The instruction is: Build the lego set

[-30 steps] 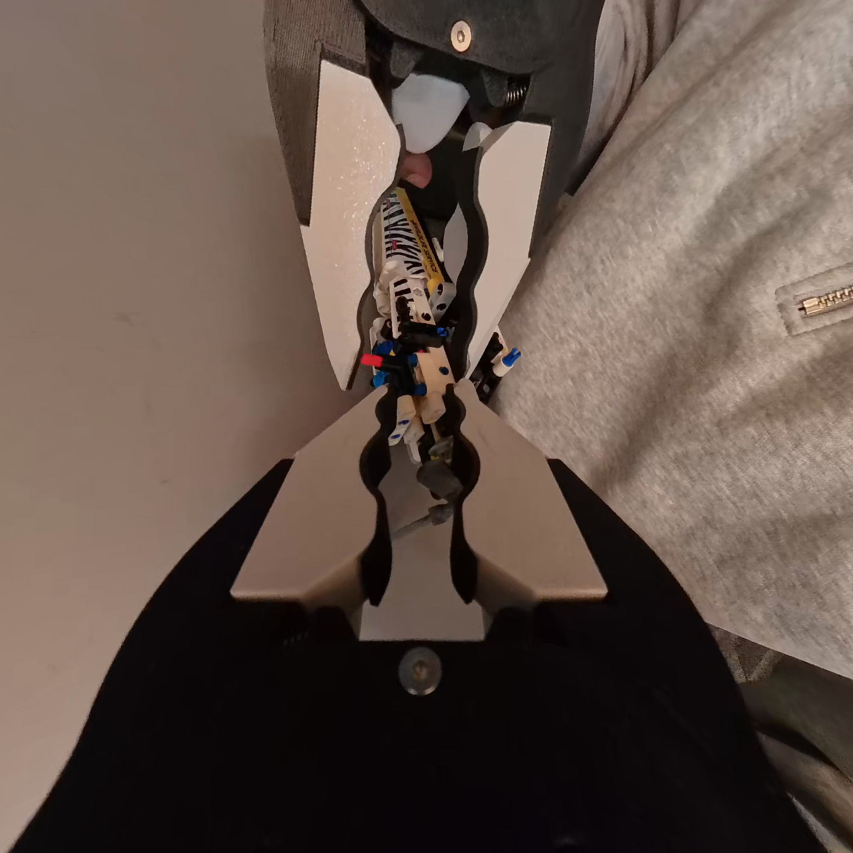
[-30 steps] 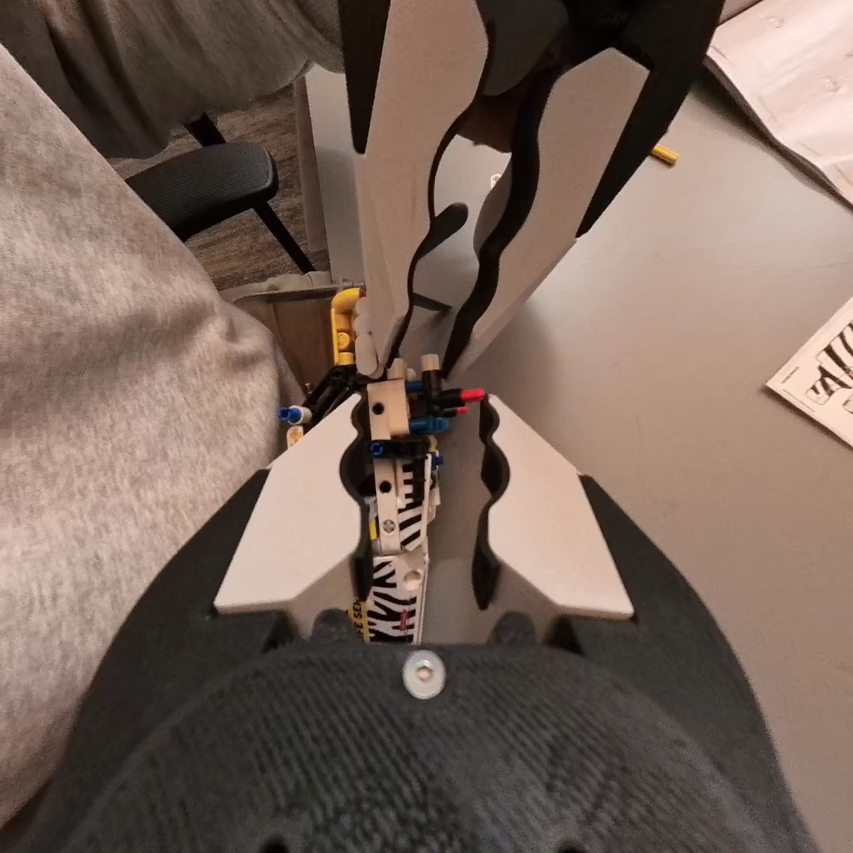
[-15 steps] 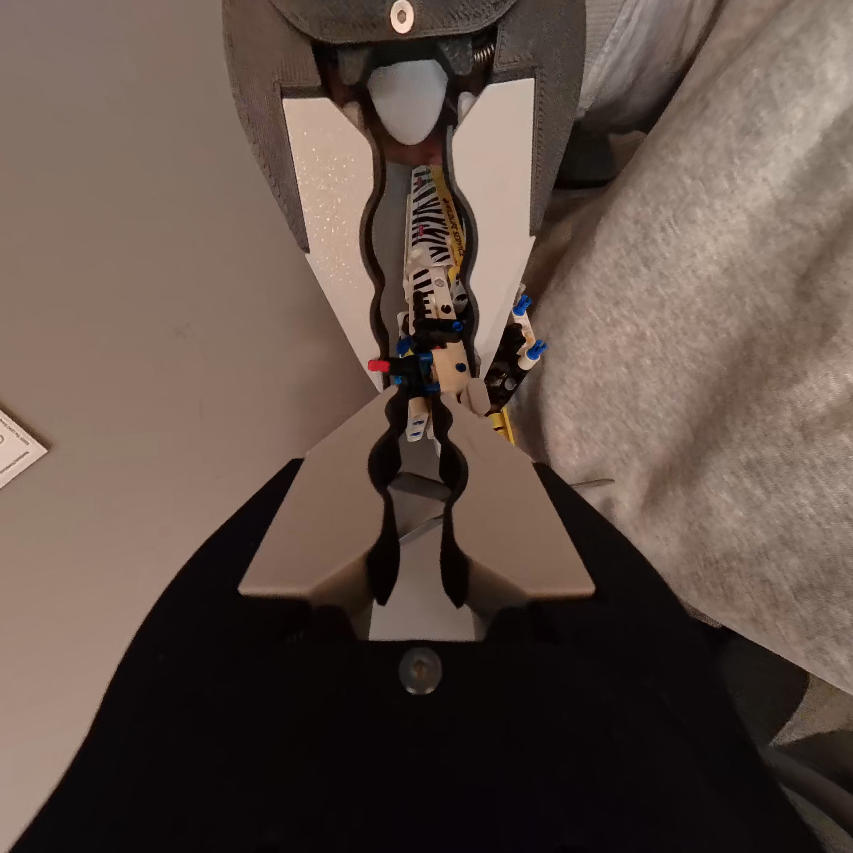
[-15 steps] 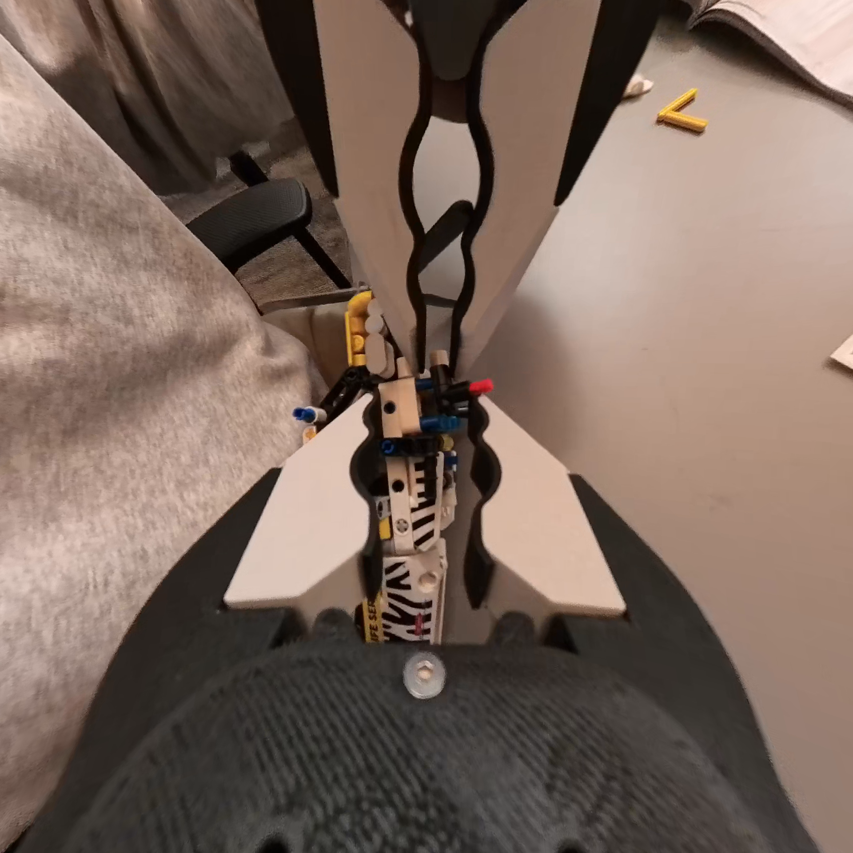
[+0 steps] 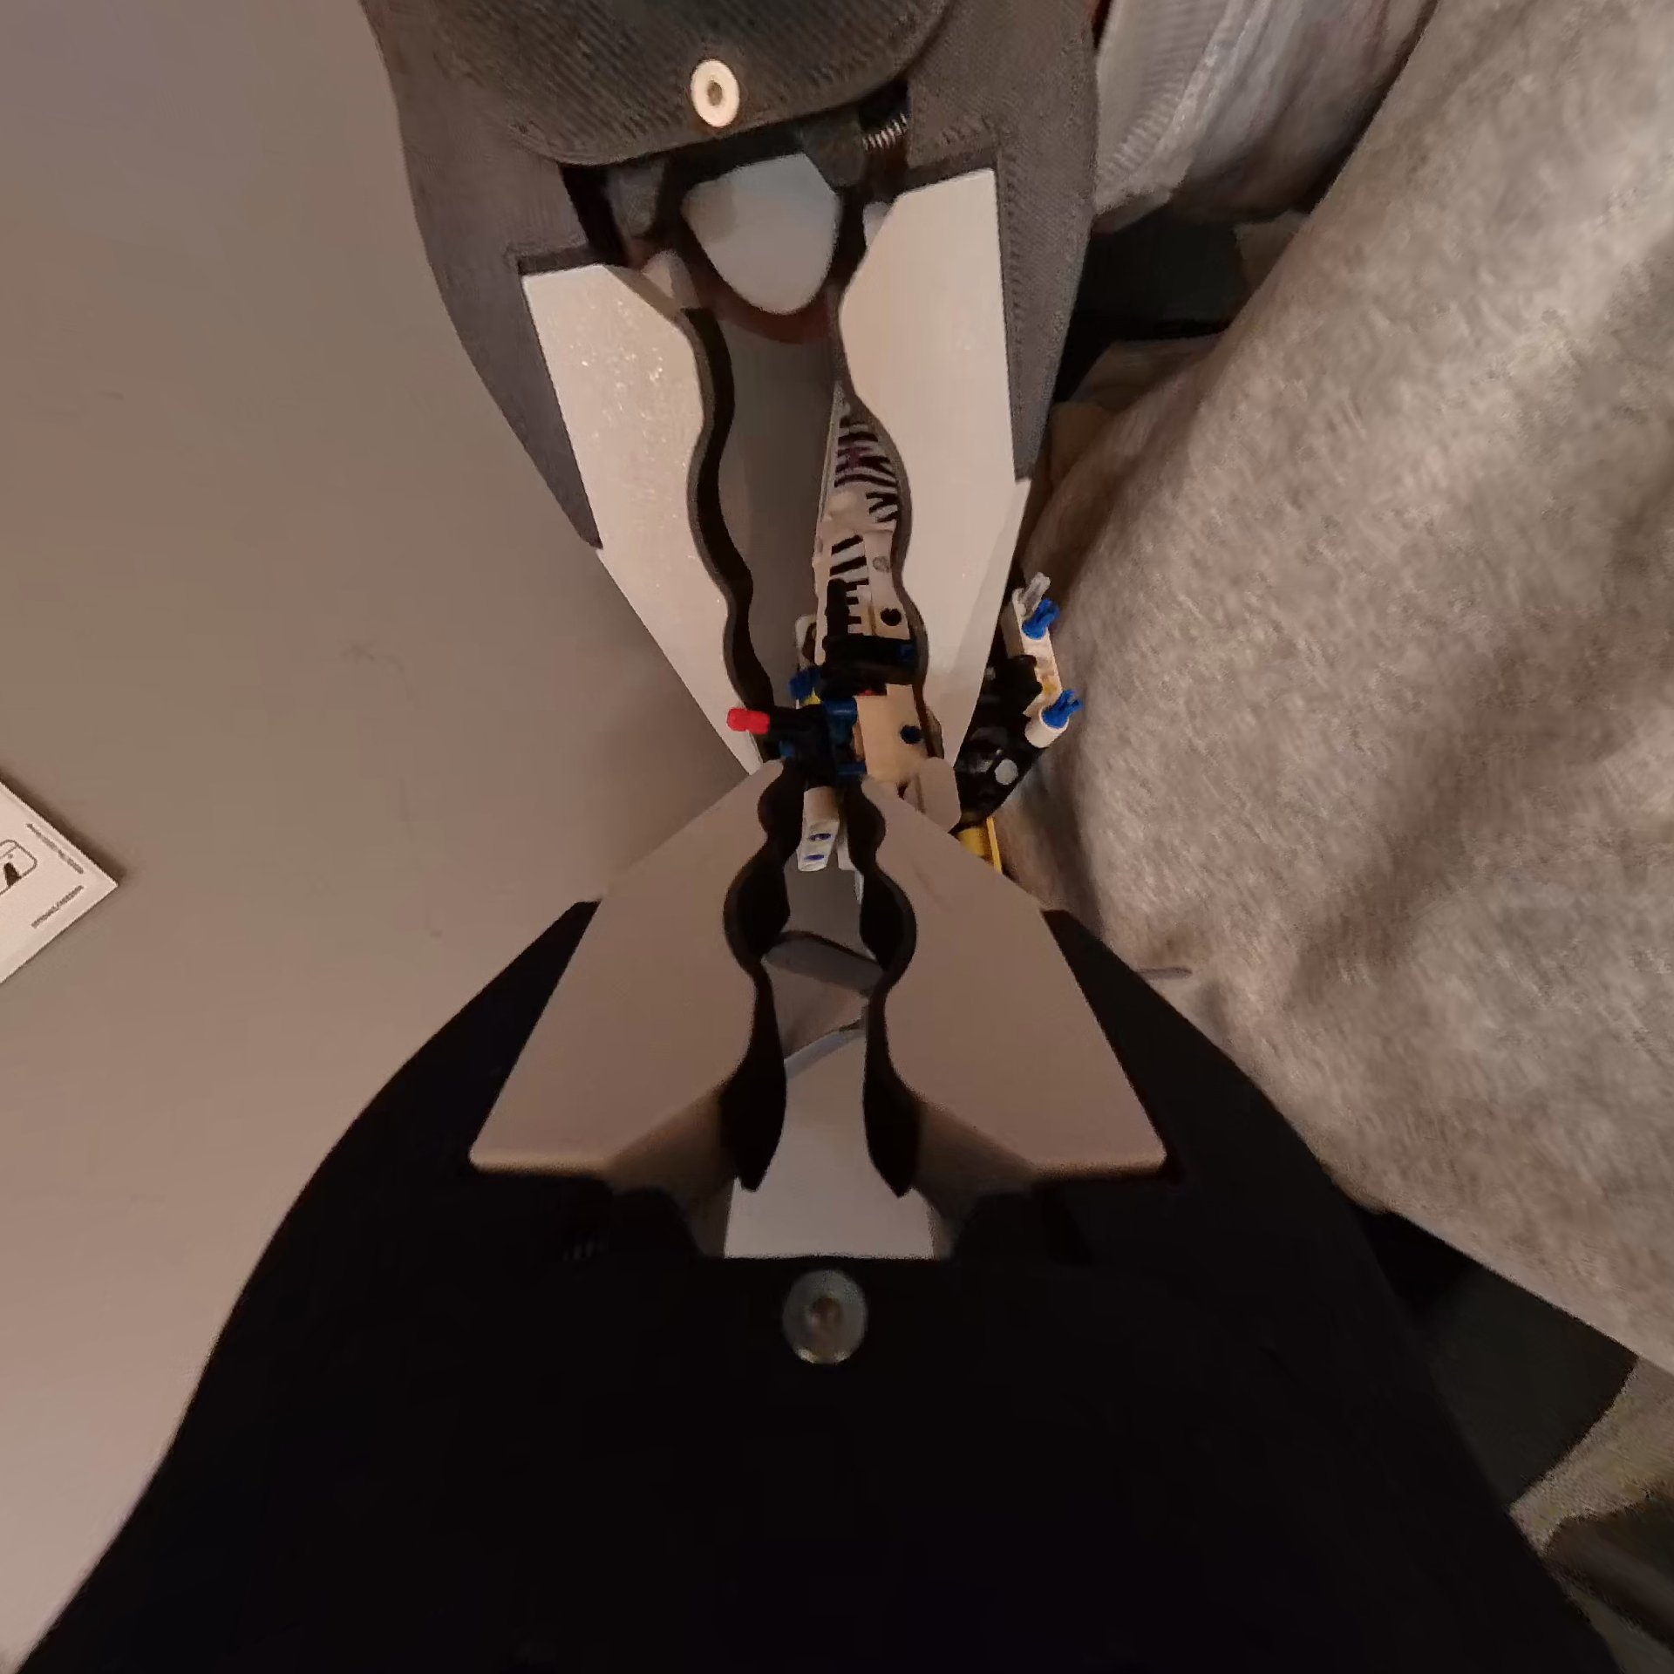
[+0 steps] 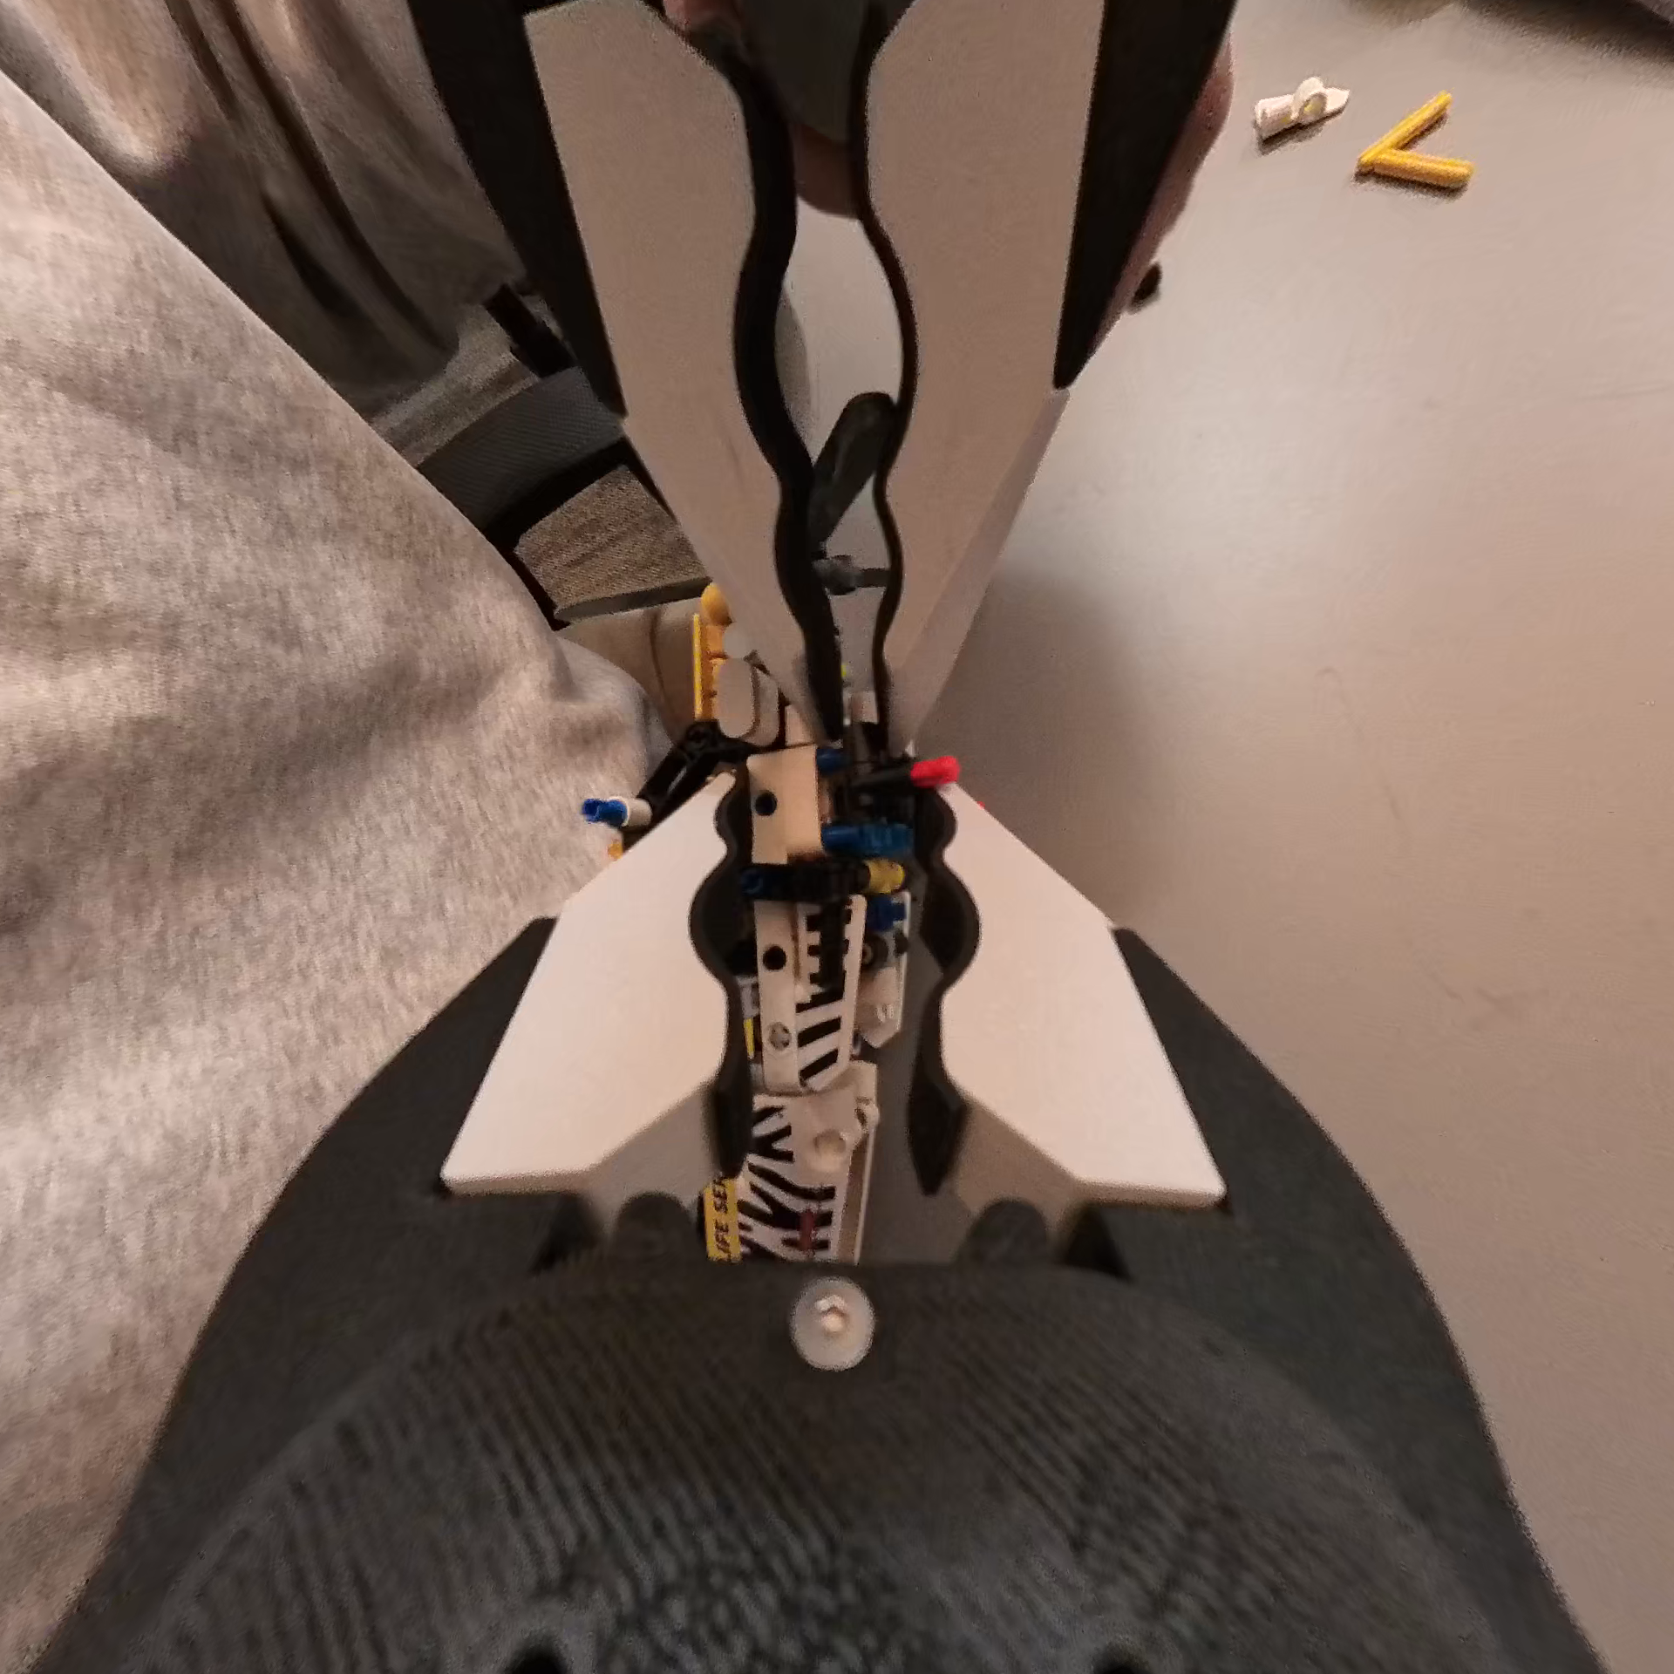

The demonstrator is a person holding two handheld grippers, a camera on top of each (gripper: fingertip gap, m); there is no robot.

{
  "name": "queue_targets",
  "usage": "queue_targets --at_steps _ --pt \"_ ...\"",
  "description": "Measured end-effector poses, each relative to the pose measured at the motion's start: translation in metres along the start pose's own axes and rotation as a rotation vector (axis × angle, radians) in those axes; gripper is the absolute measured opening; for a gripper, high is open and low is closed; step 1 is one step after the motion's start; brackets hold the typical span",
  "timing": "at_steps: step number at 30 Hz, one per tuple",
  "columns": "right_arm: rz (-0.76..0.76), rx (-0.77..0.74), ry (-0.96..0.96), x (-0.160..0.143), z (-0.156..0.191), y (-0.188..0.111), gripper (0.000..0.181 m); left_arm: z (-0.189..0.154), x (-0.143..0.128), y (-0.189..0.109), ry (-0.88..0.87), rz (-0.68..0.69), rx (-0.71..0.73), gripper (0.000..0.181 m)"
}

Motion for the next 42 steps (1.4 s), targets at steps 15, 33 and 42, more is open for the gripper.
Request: queue_targets --at_steps 15,33,42 --pt "-0.008 -0.053 -0.009 0.002 0.002 0.002 0.035 0.016 -0.022 -0.024 -0.018 0.091 0.444 0.051" --pt "-0.205 -0.03 -0.053 0.029 0.031 -0.021 0.03 0.018 0.029 -0.137 -0.166 -0.553 0.798 0.075" --pt "-0.557 -0.151 -0.167 0.076 0.029 -0.072 0.017 0.006 -0.057 -0.129 -0.573 -0.964 0.724 0.068"
Point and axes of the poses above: each gripper's, where its closed fingertips meet, y out along the fingers, x out of its top, z = x × y across the jaws, the point moved 1 cm from there along -y, back along the fingers, and after that the axes turned 6 degrees about x, right-handed, at the moved point
